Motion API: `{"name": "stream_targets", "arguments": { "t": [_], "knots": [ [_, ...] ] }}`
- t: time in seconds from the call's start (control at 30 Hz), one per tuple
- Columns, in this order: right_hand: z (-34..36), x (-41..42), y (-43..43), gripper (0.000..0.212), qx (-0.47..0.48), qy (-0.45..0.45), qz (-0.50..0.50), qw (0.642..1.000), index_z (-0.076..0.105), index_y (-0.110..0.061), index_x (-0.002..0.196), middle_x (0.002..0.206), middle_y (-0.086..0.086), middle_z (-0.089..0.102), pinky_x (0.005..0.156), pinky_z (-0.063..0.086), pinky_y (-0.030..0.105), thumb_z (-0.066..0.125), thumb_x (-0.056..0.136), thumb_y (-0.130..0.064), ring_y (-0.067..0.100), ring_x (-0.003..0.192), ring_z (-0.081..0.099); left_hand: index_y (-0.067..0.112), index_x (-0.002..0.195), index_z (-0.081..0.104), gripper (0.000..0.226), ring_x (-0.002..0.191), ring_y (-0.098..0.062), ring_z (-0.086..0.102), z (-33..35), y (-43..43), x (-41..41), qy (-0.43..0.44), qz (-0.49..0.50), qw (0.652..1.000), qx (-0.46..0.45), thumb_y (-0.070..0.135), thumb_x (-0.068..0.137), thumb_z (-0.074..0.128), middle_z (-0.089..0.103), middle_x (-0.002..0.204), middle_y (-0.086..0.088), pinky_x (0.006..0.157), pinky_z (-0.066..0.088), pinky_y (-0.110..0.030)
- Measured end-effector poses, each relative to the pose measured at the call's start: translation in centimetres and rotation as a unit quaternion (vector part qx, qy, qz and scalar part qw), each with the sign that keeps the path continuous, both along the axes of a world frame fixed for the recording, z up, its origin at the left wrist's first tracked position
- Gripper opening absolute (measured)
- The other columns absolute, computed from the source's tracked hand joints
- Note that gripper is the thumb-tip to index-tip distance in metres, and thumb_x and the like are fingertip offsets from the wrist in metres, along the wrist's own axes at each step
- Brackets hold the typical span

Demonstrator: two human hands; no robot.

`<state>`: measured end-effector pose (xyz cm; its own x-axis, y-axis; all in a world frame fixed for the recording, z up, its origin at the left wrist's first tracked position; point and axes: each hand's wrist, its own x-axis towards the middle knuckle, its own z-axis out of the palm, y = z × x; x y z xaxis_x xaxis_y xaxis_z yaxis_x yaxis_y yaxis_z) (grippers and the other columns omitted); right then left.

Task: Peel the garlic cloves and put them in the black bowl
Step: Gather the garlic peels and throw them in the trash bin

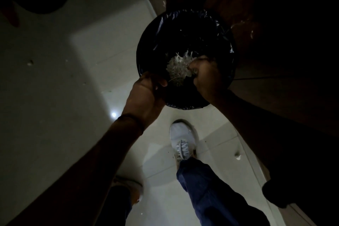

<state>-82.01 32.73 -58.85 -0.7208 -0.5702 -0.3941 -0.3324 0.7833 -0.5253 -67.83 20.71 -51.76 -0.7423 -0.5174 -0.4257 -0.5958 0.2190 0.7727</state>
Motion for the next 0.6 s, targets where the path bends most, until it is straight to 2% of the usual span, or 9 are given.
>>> {"name": "stream_targets", "arguments": {
  "t": [0.07, 0.13, 0.17, 0.23, 0.3, 0.37, 0.47, 0.53, 0.6],
  "knots": [
    [0.7, -0.1, -0.1, 0.025, -0.036, 0.013, -0.031, 0.999, 0.073, -0.003, 0.085, 0.096, 0.022, 0.066, 0.087, 0.053, 0.043, 0.051, 0.073, -0.003, 0.034, 0.091, 0.063, -0.002, 0.093, 0.066, 0.016, 0.078, 0.008, 0.057, 1.1, -0.2, 0.0, 0.004, 0.007, 1.000, -0.011, -0.013, 0.084, 0.058, 0.057, 0.093, 0.010, 0.071, 0.039, -0.001],
    [2.2, -0.3, -0.2, 0.027, -0.033, 0.004, -0.033, 0.999, 0.074, -0.001, 0.082, 0.085, 0.019, 0.069, 0.078, 0.055, 0.037, 0.048, 0.074, -0.005, 0.034, 0.081, 0.065, 0.002, 0.094, 0.068, 0.013, 0.079, 0.007, 0.056, 2.2, -0.6, 0.3, 0.000, -0.001, 1.000, -0.022, -0.006, 0.085, 0.062, 0.059, 0.096, 0.009, 0.070, 0.038, -0.001],
    [3.1, -0.3, -0.2, 0.027, -0.022, -0.003, -0.023, 0.999, 0.075, -0.001, 0.086, 0.088, 0.019, 0.071, 0.080, 0.055, 0.035, 0.049, 0.077, -0.002, 0.035, 0.085, 0.067, 0.005, 0.095, 0.068, 0.013, 0.080, 0.007, 0.056, 2.8, -0.8, 0.6, -0.002, -0.008, 1.000, -0.024, -0.004, 0.086, 0.063, 0.060, 0.098, 0.009, 0.069, 0.038, 0.000],
    [5.0, -0.2, -0.4, 0.029, -0.018, -0.015, -0.006, 1.000, 0.077, -0.001, 0.098, 0.108, 0.019, 0.072, 0.095, 0.053, 0.037, 0.056, 0.079, 0.007, 0.036, 0.105, 0.066, 0.010, 0.096, 0.069, 0.016, 0.084, 0.005, 0.058, 4.4, -1.1, 1.2, -0.001, -0.018, 0.999, -0.041, -0.002, 0.087, 0.064, 0.062, 0.103, 0.008, 0.070, 0.038, 0.000],
    [7.0, -0.1, -0.8, 0.036, -0.022, -0.039, 0.008, 0.999, 0.073, 0.000, 0.110, 0.137, 0.017, 0.059, 0.114, 0.039, 0.033, 0.058, 0.080, 0.013, 0.033, 0.131, 0.053, 0.012, 0.097, 0.070, 0.019, 0.086, 0.000, 0.059, 6.2, -1.4, 1.9, -0.001, -0.024, 0.998, -0.049, -0.002, 0.087, 0.062, 0.064, 0.108, 0.005, 0.071, 0.037, -0.001],
    [9.4, 0.1, -0.9, 0.040, 0.004, -0.048, 0.029, 0.998, 0.070, 0.002, 0.119, 0.146, 0.017, 0.050, 0.117, 0.029, 0.027, 0.057, 0.083, 0.014, 0.032, 0.138, 0.044, 0.014, 0.099, 0.070, 0.020, 0.088, -0.001, 0.059, 8.8, -1.7, 2.7, -0.007, -0.019, 0.999, -0.046, -0.001, 0.088, 0.061, 0.063, 0.111, 0.007, 0.072, 0.037, 0.000],
    [13.4, 0.6, -1.2, 0.029, 0.019, -0.021, 0.004, 1.000, 0.073, -0.003, 0.110, 0.117, 0.020, 0.066, 0.097, 0.048, 0.040, 0.055, 0.088, 0.007, 0.038, 0.112, 0.060, 0.017, 0.100, 0.070, 0.022, 0.091, -0.006, 0.059, 13.2, -2.1, 4.5, -0.003, -0.009, 0.999, -0.053, 0.000, 0.090, 0.059, 0.061, 0.112, 0.011, 0.071, 0.035, 0.001],
    [16.3, 1.4, -1.6, 0.029, 0.021, -0.029, -0.012, 0.999, 0.074, -0.006, 0.107, 0.110, 0.018, 0.068, 0.089, 0.048, 0.034, 0.054, 0.090, 0.006, 0.036, 0.106, 0.062, 0.017, 0.100, 0.070, 0.023, 0.092, -0.007, 0.059, 16.3, -2.4, 6.0, 0.003, 0.006, 0.999, -0.048, 0.001, 0.091, 0.058, 0.061, 0.111, 0.011, 0.071, 0.036, 0.000],
    [19.9, 3.1, -2.4, 0.039, 0.020, -0.039, -0.021, 0.999, 0.075, -0.010, 0.111, 0.116, 0.015, 0.068, 0.092, 0.045, 0.027, 0.052, 0.087, 0.011, 0.031, 0.111, 0.061, 0.019, 0.100, 0.070, 0.023, 0.091, -0.008, 0.059, 19.4, -2.7, 7.6, 0.000, 0.025, 0.999, -0.046, 0.002, 0.091, 0.057, 0.062, 0.110, 0.010, 0.069, 0.037, -0.002]
  ]
}}
